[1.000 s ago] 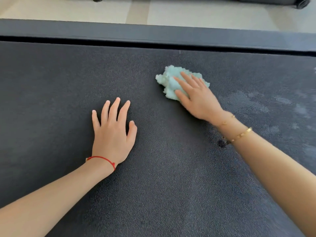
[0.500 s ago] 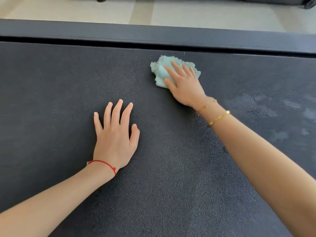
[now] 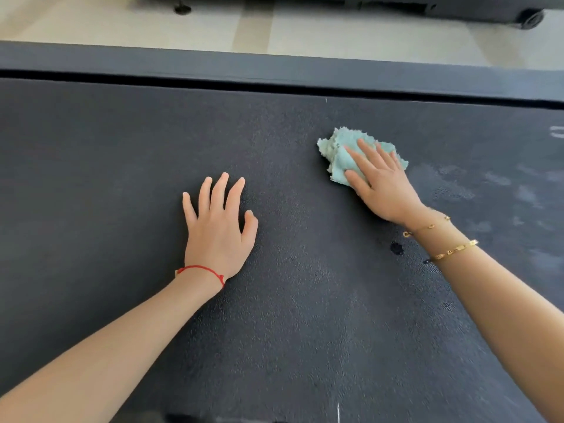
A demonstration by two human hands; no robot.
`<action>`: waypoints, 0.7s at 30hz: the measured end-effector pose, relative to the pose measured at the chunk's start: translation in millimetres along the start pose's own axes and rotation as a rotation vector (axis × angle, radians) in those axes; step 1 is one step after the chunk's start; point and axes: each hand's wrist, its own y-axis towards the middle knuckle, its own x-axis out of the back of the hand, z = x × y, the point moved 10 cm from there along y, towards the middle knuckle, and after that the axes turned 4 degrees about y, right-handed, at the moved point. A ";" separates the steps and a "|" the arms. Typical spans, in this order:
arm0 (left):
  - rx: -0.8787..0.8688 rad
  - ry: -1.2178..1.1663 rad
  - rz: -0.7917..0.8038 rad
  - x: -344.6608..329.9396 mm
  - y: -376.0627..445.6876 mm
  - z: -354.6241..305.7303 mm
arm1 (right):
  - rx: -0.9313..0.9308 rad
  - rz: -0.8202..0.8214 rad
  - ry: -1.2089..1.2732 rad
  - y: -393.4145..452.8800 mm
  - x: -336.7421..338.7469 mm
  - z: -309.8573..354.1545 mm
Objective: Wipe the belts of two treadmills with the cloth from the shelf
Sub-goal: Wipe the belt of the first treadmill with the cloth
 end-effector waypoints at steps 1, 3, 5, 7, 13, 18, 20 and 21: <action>0.001 -0.003 0.000 0.4 -0.4 0.4 | 0.027 0.011 0.001 -15.2 -3.7 10.1; 0.001 -0.012 -0.007 1.2 -1.3 1.0 | 0.121 0.054 -0.003 -55.8 -10.6 37.5; 0.002 -0.025 -0.016 1.3 -1.6 1.2 | 0.206 0.104 -0.004 -103.7 -17.2 66.9; 0.007 -0.043 -0.026 1.1 -2.2 2.1 | 0.272 0.140 -0.011 -147.2 -24.3 91.0; 0.004 -0.074 -0.045 1.3 -3.6 2.4 | 0.201 0.147 0.008 -139.4 -19.3 72.8; -0.005 -0.072 -0.030 0.1 -8.6 2.1 | 0.103 0.088 -0.056 -146.8 -24.0 75.4; -0.004 -0.075 -0.028 0.5 -10.3 2.4 | 0.258 0.140 -0.066 -186.6 -31.0 106.3; -0.006 -0.078 -0.029 0.9 -11.7 2.4 | 0.321 0.165 -0.058 -208.6 -33.6 119.3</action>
